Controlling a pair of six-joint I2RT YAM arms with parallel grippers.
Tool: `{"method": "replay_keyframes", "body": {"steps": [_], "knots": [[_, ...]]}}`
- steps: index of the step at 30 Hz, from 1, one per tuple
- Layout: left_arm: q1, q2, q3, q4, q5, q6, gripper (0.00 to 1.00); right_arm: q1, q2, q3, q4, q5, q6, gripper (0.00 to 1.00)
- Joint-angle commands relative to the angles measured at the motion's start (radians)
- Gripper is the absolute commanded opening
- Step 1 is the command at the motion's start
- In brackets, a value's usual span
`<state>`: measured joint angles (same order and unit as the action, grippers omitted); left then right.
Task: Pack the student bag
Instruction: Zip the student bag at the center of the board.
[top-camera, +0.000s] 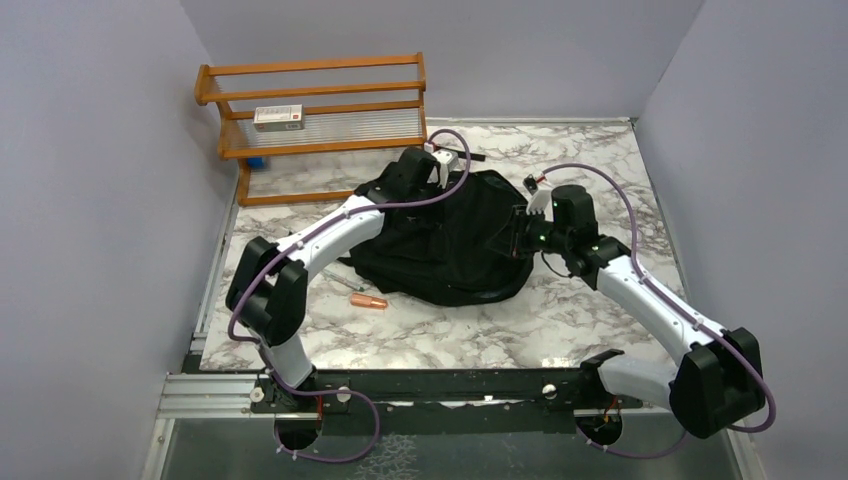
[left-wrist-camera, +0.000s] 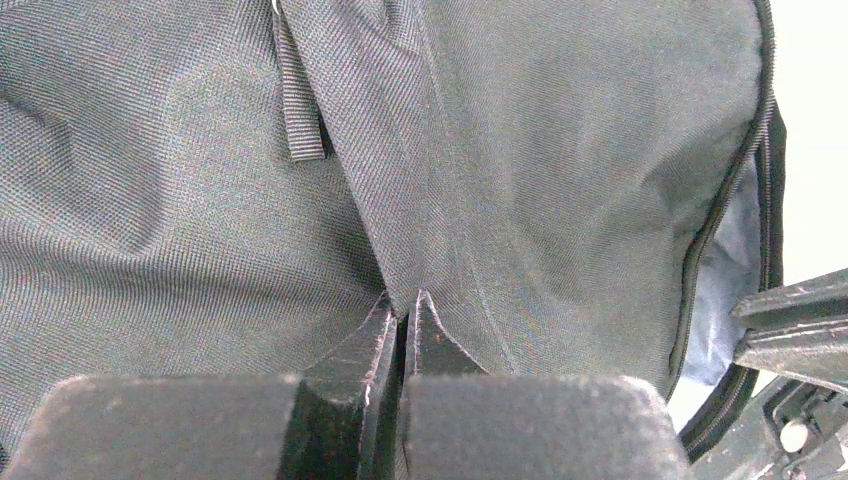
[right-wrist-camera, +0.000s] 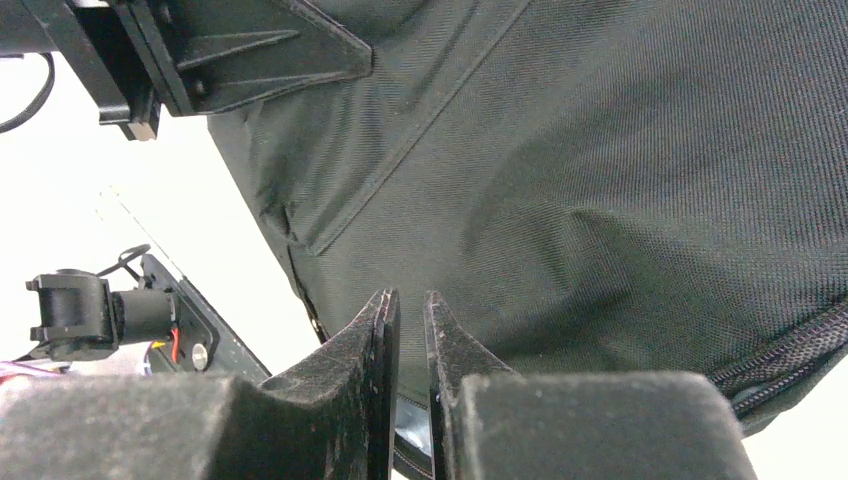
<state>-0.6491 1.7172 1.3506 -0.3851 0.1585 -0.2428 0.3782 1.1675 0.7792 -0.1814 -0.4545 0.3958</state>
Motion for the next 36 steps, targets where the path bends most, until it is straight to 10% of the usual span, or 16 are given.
{"method": "replay_keyframes", "body": {"steps": [1,19,36], "knots": [[0.012,-0.077,0.050,0.037,0.085,0.002,0.00,0.001,-0.044,-0.016,0.016,0.022,0.015,0.19],[0.049,-0.110,-0.073,0.143,0.140,-0.053,0.00,0.019,-0.165,-0.006,0.082,-0.114,-0.138,0.26],[0.079,-0.070,-0.095,0.177,0.193,-0.084,0.00,0.536,0.035,0.001,0.273,0.218,-0.497,0.38]]}}
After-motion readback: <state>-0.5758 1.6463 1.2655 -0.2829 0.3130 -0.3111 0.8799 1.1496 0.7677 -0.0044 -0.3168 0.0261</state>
